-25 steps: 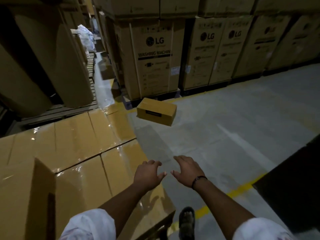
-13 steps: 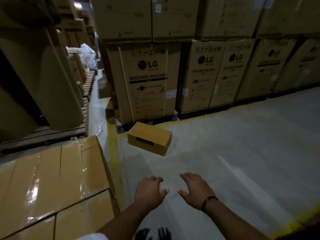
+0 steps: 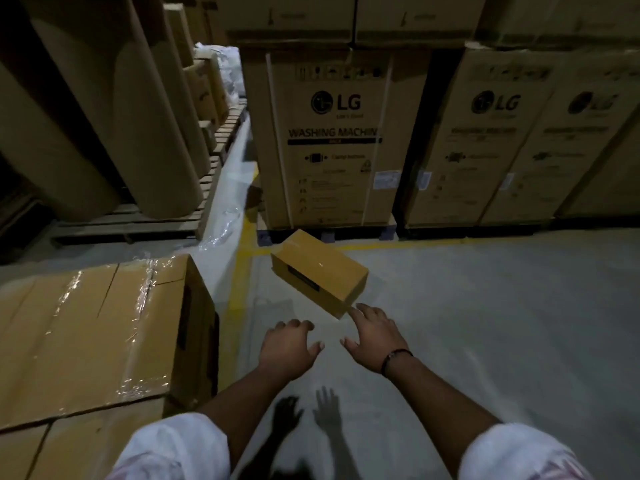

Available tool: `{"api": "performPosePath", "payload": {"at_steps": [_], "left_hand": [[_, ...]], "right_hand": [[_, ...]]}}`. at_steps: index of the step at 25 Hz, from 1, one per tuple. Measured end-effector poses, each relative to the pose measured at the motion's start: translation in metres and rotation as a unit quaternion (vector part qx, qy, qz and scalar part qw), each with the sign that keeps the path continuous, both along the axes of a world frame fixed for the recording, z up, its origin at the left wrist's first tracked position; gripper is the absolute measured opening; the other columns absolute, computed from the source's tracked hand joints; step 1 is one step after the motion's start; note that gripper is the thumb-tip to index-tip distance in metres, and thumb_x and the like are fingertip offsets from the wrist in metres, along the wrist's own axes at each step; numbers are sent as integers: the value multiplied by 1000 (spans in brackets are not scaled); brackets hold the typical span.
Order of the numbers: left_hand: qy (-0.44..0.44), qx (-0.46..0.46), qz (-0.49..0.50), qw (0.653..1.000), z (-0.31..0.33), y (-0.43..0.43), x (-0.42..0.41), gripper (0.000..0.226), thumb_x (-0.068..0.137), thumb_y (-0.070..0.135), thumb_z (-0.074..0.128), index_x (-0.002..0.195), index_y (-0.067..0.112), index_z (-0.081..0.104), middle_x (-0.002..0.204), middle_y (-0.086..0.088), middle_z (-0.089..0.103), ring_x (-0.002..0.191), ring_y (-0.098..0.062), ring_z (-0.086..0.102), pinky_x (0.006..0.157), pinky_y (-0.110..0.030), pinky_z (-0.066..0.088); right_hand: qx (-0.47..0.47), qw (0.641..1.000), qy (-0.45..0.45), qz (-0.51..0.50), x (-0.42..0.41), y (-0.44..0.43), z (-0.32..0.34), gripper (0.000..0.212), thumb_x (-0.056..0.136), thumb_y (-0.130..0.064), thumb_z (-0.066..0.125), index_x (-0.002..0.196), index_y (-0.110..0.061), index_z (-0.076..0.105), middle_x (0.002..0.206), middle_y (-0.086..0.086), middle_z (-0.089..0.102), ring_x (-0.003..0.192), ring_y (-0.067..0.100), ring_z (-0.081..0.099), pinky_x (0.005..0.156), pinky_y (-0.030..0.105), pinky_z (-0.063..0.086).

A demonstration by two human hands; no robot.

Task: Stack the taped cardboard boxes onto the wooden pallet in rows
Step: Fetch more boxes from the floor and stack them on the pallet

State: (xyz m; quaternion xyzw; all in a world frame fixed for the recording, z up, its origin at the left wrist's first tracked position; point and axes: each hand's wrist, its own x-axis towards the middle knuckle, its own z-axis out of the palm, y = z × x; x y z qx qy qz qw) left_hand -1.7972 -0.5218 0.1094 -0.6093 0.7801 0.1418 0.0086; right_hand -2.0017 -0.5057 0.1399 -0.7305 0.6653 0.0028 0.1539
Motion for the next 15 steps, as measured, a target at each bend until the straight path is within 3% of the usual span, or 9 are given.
{"api": "performPosePath", "payload": {"at_steps": [7,15], "left_hand": [[12,35,103,994,-11,-111,-33,59,99,67,44,144,29,49,139,-4,58,123,-31,55,96,-41,48],[73,94,220,968,-100,-293,-46,60,96,68,48,139,27,53,132,-4,62,115,-28,61,92,-40,52]], "right_hand": [[48,997,-22,49,-67,-154,-23,73,98,-54,51,158,-23,24,165,5,24,149,30,24,118,45,29],[131,985,-2,113,-75,-371,-100,72,99,-51,52,159,-24,23,166,2,20,150,30,21,118,46,28]]}}
